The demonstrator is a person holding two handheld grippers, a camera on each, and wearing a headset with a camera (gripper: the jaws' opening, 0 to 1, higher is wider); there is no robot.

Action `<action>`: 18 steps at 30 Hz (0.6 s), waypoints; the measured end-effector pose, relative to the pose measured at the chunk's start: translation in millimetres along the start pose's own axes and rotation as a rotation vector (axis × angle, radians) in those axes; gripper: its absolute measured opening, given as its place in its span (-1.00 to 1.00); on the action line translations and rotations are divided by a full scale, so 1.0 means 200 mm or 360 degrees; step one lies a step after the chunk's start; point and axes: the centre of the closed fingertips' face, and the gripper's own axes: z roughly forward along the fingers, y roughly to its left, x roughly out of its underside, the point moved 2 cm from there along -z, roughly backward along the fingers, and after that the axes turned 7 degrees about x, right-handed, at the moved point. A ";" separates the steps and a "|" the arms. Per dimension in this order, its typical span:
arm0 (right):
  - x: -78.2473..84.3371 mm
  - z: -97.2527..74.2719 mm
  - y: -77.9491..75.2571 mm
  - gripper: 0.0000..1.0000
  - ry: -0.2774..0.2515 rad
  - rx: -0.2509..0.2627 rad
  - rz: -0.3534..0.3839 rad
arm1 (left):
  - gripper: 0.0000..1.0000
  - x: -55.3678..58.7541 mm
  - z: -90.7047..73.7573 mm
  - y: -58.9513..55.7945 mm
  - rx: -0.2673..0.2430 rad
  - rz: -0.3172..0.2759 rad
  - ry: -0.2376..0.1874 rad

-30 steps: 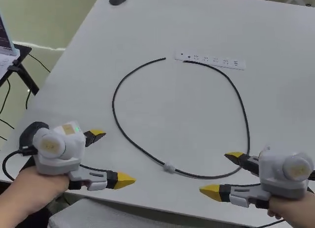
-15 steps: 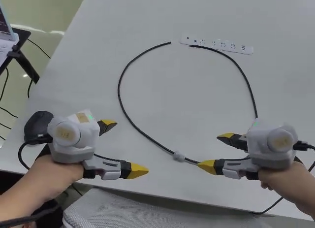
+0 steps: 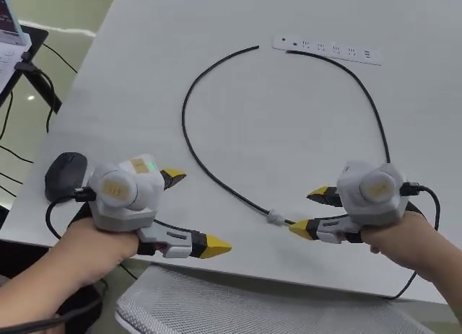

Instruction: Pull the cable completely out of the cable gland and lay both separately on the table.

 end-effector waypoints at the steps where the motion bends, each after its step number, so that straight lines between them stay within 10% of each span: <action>1: 0.00 0.01 0.01 -0.20 0.0013 -0.0006 0.0004 | 0.93 0.00 0.00 0.00 0.0004 -0.0001 0.0006; 18: 0.01 0.17 0.04 -0.49 0.0133 -0.0084 -0.0073 | 0.92 0.07 -0.05 0.10 -0.0058 -0.0016 0.0085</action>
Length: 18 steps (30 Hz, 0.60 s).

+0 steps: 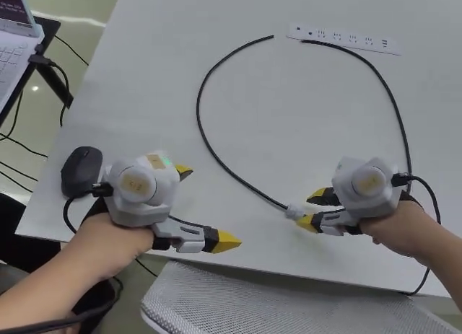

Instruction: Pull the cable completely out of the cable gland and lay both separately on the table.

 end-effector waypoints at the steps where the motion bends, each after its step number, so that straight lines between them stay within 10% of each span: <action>1: 0.00 0.01 0.00 -0.51 0.0009 -0.0005 -0.0005 | 0.92 0.00 0.00 0.00 0.0000 0.0005 0.0007; 18: 0.02 0.04 0.01 -0.78 0.0079 -0.0074 -0.0081 | 0.90 0.04 0.00 0.01 0.0033 0.0012 0.0080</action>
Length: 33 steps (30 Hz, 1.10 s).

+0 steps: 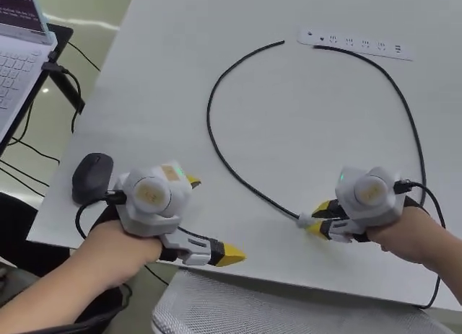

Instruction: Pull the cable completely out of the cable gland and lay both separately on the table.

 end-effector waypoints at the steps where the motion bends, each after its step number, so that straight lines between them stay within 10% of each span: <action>1: 0.00 0.00 0.00 -0.80 0.0001 -0.0004 -0.0009 | 0.90 0.00 0.00 0.00 -0.0001 -0.0002 -0.0002; 17: -0.02 -0.02 0.00 -0.86 -0.0026 0.0001 -0.0021 | 0.89 -0.03 0.03 -0.06 0.0020 0.0022 -0.0003; 33: -0.08 -0.24 0.05 -0.86 -0.0132 -0.0030 -0.0131 | 0.97 -0.22 0.16 -0.25 0.0073 0.0135 -0.0128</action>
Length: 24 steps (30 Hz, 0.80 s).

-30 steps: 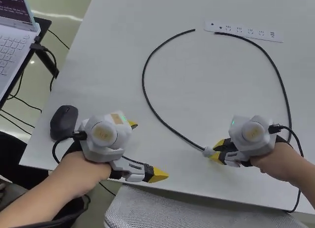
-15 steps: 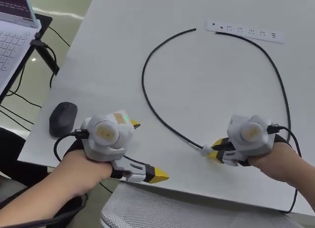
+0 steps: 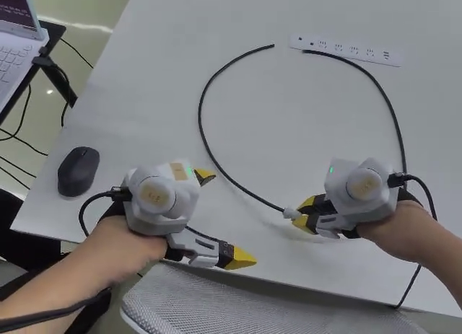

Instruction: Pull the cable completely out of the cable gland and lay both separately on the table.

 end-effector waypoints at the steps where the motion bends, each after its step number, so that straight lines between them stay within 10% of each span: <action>1: -0.01 -0.02 0.00 -0.86 -0.0006 0.0001 -0.0017 | 0.97 -0.01 0.01 -0.01 0.0003 0.0000 -0.0013; 13: -0.14 -0.22 0.03 -0.87 -0.0083 -0.0009 -0.0289 | 0.91 -0.20 0.06 -0.09 0.0007 0.0021 -0.0165; 24: -0.20 -0.38 0.04 -0.87 -0.0117 -0.0046 -0.0505 | 0.74 -0.28 0.10 -0.17 0.0083 0.0161 -0.0157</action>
